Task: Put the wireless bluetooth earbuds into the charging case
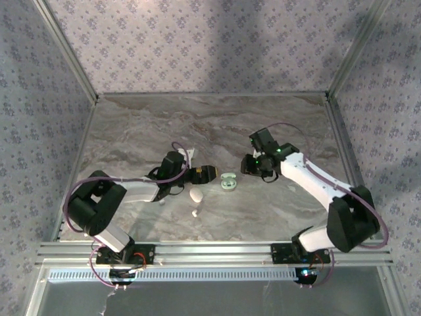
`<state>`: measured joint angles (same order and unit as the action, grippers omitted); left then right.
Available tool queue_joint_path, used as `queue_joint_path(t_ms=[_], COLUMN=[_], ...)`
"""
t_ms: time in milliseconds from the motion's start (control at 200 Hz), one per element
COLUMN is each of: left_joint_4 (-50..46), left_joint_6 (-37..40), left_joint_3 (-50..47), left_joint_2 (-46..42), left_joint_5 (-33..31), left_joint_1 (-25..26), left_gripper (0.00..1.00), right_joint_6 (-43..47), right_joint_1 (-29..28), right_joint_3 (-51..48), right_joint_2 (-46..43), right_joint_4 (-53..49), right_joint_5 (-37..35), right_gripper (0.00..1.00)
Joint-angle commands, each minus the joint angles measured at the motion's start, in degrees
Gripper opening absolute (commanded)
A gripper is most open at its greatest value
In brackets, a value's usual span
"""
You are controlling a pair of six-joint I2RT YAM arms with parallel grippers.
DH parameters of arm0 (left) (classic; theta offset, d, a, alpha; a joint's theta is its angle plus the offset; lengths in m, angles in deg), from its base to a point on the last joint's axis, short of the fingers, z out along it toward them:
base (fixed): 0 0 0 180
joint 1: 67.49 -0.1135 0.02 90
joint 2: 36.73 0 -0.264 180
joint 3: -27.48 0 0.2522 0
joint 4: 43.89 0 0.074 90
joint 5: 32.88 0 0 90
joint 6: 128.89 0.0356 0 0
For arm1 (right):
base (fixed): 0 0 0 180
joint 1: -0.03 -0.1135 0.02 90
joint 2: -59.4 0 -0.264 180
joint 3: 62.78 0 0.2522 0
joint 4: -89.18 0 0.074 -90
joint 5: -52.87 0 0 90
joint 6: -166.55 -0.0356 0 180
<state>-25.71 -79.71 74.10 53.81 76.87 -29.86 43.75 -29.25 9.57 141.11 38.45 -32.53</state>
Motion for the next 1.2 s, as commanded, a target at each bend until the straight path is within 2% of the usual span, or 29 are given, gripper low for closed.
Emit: queue_joint_path(t_ms=[0,195,485,825,1194], left_joint_4=[1.29,0.53,-1.23,-1.40,-1.36], left_joint_6=[-1.01,-0.45,1.10,1.31,1.18], left_joint_3=[0.80,1.03,1.77,1.72,1.77], left_joint_2=[0.51,0.51,0.36,0.34,0.34], left_joint_5=[1.70,1.43,0.82,0.64,0.63], left_joint_1=[-0.84,-1.02,-1.02,-0.99,-0.98], left_gripper=[1.00,1.00,1.00,1.00,1.00], right_joint_6=[0.17,0.82,2.34,2.83,2.06], right_joint_1=[-1.78,-3.98,-6.30,-8.17,-10.18], right_joint_3=[4.17,12.75,21.98,24.95,22.77], right_joint_2=[3.55,11.60,21.20,26.42,26.67], right_joint_4=[-3.63,-6.02,-11.14,-12.20,-12.08], right_joint_5=[-2.82,-3.68,-6.21,-5.92,-6.27], right_gripper=[0.33,0.24,0.22,0.19,0.19])
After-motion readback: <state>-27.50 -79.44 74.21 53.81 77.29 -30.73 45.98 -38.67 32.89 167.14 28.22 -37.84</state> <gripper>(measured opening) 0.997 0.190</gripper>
